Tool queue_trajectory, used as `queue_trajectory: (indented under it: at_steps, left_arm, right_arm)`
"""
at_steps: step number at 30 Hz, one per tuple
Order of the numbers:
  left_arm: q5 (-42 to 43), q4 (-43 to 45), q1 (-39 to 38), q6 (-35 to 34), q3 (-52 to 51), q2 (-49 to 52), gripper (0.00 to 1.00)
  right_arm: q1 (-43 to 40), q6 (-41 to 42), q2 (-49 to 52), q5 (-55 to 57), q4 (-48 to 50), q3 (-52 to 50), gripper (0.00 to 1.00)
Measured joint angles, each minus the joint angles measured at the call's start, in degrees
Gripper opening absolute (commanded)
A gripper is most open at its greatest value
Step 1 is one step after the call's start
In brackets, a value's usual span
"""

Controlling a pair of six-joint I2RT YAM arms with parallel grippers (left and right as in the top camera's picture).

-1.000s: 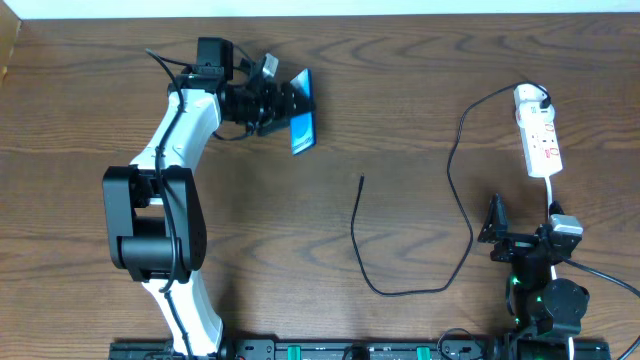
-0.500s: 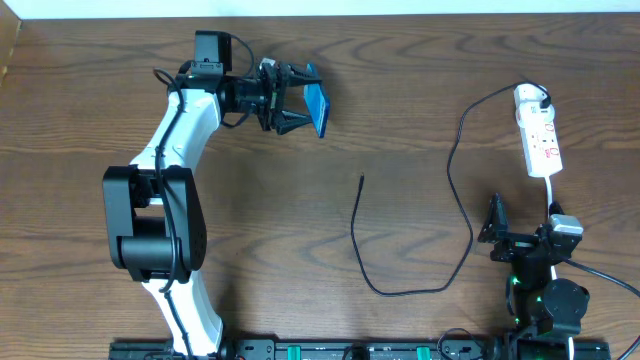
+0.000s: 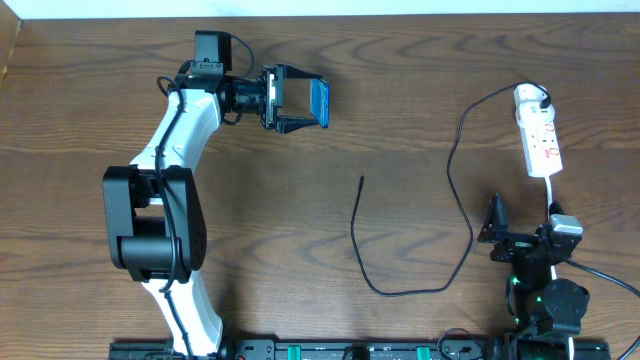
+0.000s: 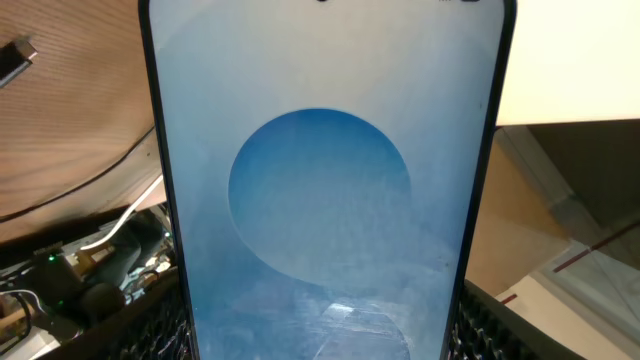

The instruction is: Plug charger to phone and switch on socket

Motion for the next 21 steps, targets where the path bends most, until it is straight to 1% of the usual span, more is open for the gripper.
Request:
queue_trajectory:
  at_steps: [21]
  left_arm:
    - [0.0, 0.0, 0.0, -1.2, 0.0, 0.0, 0.07]
  right_arm:
    - [0.0, 0.0, 0.0, 0.0, 0.0, 0.0, 0.99]
